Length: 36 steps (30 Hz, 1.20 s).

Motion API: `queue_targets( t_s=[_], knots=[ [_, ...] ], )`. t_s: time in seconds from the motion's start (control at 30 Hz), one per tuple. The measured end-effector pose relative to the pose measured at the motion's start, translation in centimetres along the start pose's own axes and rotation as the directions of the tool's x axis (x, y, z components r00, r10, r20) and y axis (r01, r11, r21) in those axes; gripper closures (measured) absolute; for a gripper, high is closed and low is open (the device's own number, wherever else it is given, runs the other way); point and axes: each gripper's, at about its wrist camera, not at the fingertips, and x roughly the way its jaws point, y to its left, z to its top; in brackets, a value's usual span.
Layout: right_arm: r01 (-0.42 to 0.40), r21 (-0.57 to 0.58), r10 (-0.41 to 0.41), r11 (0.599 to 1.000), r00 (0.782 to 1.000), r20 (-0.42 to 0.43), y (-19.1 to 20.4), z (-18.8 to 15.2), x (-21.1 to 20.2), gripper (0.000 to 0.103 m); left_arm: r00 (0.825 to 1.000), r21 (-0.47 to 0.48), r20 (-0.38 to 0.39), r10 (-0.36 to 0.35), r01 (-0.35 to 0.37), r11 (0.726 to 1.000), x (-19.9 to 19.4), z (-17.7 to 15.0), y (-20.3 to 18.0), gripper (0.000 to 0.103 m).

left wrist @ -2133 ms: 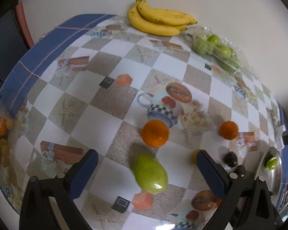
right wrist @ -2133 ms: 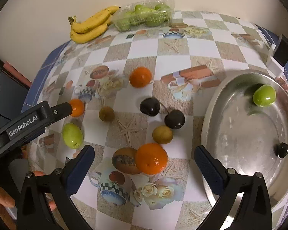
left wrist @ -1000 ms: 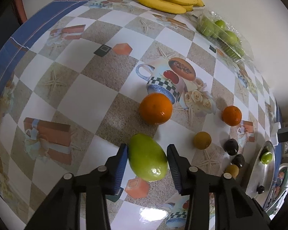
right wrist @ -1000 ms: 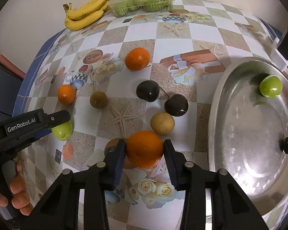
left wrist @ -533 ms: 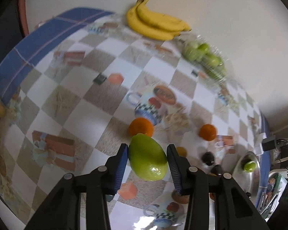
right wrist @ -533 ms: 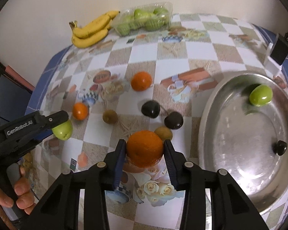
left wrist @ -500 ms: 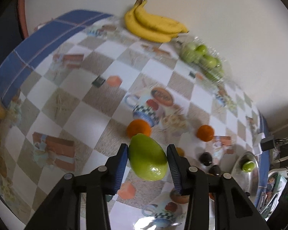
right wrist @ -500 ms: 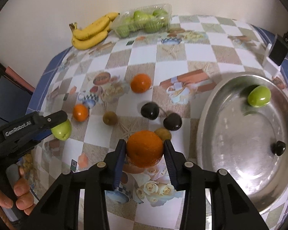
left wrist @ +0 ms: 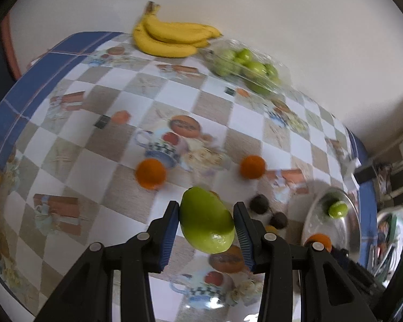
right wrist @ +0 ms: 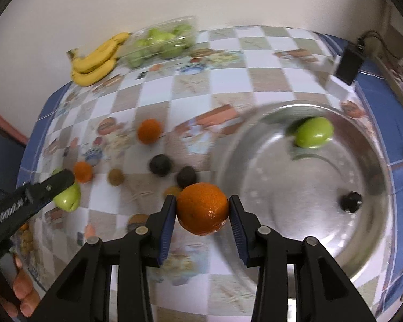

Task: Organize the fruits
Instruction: 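Carry the orange in the right tool and mango in the left tool over the bowl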

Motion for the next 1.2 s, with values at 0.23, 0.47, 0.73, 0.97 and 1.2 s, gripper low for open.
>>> queue_targets(
  t_s=[0.23, 0.47, 0.73, 0.97, 1.2],
  knots=[
    [0.08, 0.106, -0.081, 0.991, 0.997, 0.003, -5.0, 0.6, -0.7, 0.062, 0.999, 0.144, -0.034, -0.029, 0.034, 0.989, 0.6, -1.8, -5.4, 0.059],
    [0.108, 0.253, -0.114, 0.962, 0.993, 0.012, -10.7, 0.5, -1.9, 0.062, 0.993, 0.282, -0.081, -0.086, 0.106, 0.953, 1.5, -4.5, -11.3, 0.059],
    [0.093, 0.321, -0.106, 0.942, 0.994, 0.024, -13.5, 0.3, -2.0, 0.061, 0.988, 0.422, -0.113, -0.109, 0.148, 0.895, 3.4, -7.6, -16.9, 0.059],
    [0.092, 0.305, -0.092, 0.948, 0.996, -0.013, -13.2, 0.1, -0.3, 0.061, 0.989, 0.471, -0.12, -0.089, 0.136, 0.872, 4.9, -8.6, -18.0, 0.059],
    [0.1, 0.307, -0.09, 0.946, 0.995, -0.046, -13.4, -0.1, 0.8, 0.061, 0.987, 0.466, -0.142, -0.08, 0.138, 0.874, 5.8, -8.8, -18.0, 0.059]
  ],
)
